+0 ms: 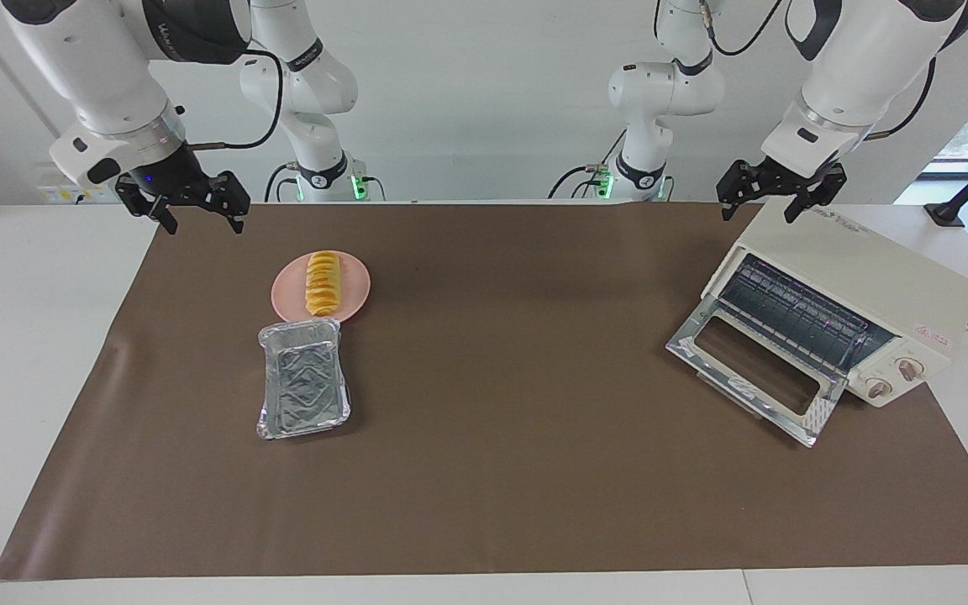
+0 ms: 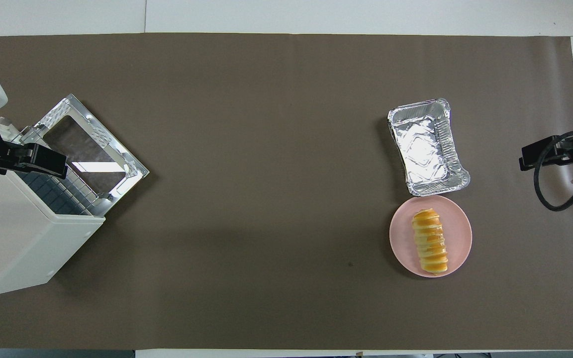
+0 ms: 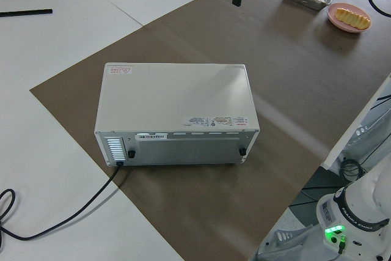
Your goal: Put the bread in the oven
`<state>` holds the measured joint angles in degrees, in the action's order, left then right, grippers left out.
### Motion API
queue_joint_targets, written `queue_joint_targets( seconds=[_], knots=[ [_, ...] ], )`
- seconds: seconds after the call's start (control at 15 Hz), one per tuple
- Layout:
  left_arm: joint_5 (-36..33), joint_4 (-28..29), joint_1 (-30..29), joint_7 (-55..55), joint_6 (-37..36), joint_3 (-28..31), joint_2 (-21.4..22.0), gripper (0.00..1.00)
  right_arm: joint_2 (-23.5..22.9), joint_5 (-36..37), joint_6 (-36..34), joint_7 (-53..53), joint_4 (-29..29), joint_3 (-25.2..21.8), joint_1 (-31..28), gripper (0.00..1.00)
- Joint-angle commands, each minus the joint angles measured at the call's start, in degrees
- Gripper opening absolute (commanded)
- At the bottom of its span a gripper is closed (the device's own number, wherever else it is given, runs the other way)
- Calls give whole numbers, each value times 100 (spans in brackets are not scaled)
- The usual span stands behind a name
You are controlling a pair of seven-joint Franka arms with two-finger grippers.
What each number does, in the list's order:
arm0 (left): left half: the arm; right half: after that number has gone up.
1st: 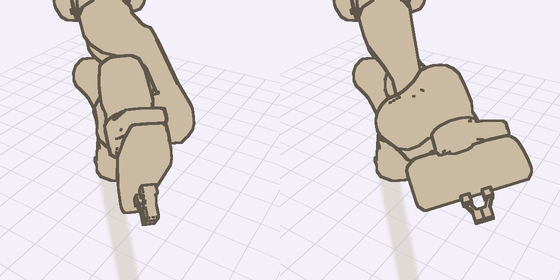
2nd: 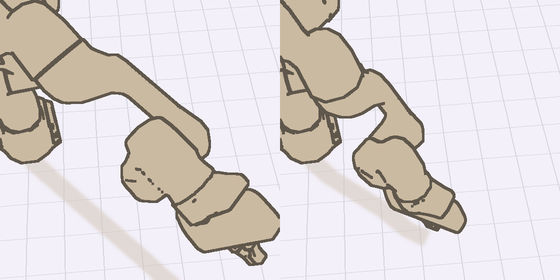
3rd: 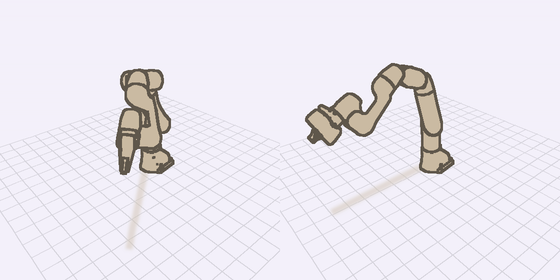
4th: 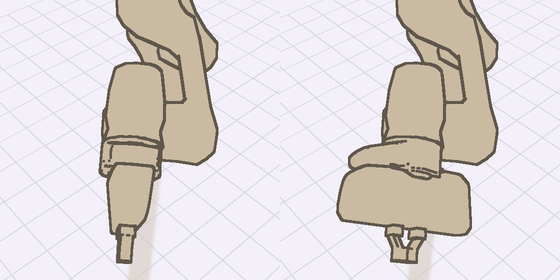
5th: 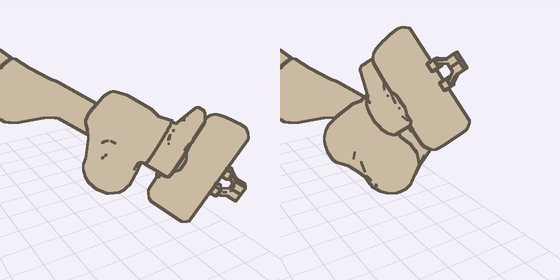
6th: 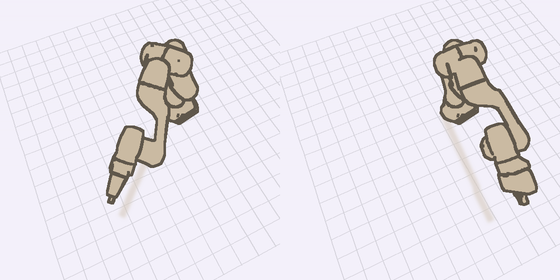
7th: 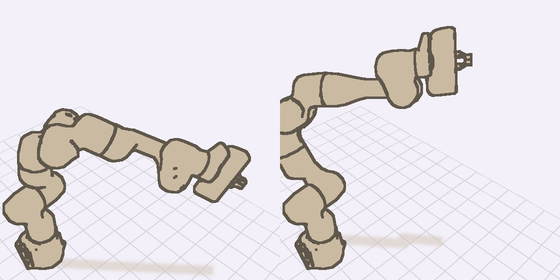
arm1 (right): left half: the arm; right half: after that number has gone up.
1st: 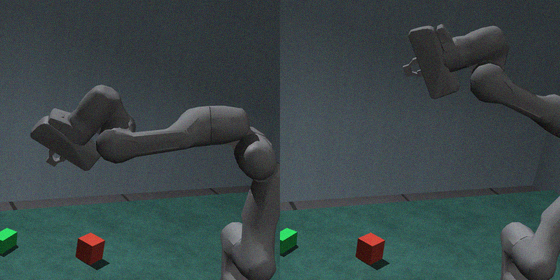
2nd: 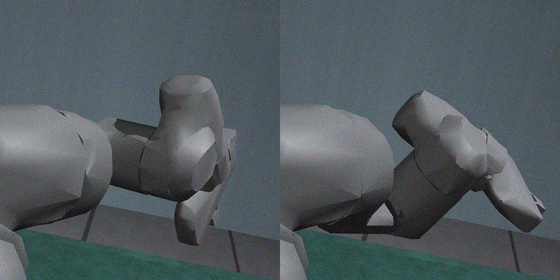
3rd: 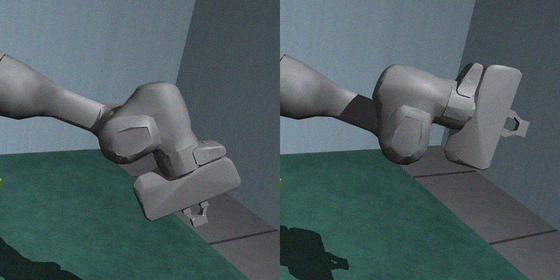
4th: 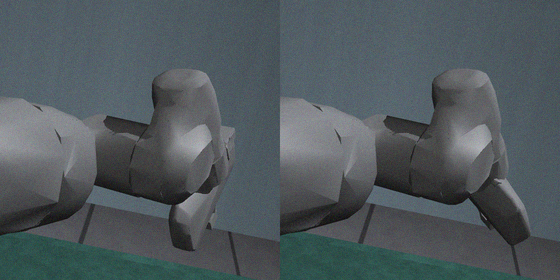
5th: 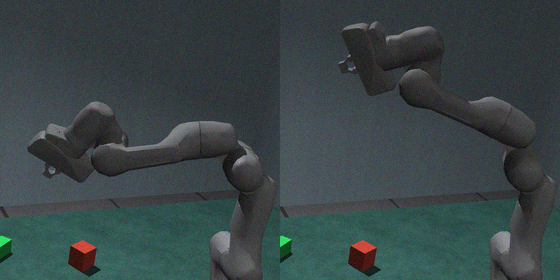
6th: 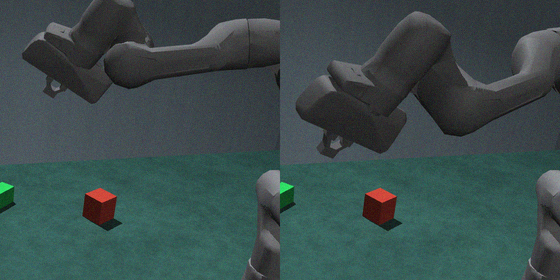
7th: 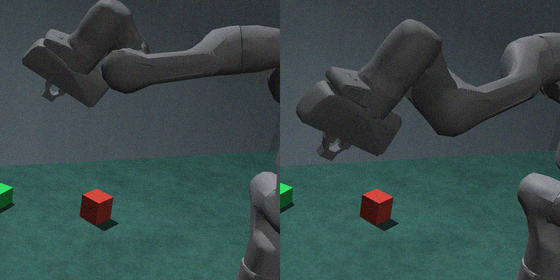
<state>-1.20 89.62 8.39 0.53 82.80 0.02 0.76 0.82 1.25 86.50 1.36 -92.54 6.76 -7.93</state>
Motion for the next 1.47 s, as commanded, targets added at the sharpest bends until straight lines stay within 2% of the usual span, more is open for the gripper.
queue_joint_targets(
  seconds=[0.0,0.6,0.74,1.0,1.2,1.4],
  knots=[
    [94,73,-101,79,34,-46,91,100,77,42,-80,-4,-53,36,-51,100],
    [94,73,-92,79,43,-46,91,100,103,-2,-80,49,-106,62,54,100],
    [94,73,-101,79,43,-46,82,100,409,-37,190,101,-753,62,160,100],
    [94,73,-101,79,43,-46,91,100,885,-178,1305,-64,-2019,62,572,100],
    [94,73,-92,79,43,-46,91,100,798,-230,1571,-687,-2434,62,897,100],
    [94,73,-101,79,43,-46,91,100,692,-467,2464,-1197,-3170,62,1083,100]
  ],
)
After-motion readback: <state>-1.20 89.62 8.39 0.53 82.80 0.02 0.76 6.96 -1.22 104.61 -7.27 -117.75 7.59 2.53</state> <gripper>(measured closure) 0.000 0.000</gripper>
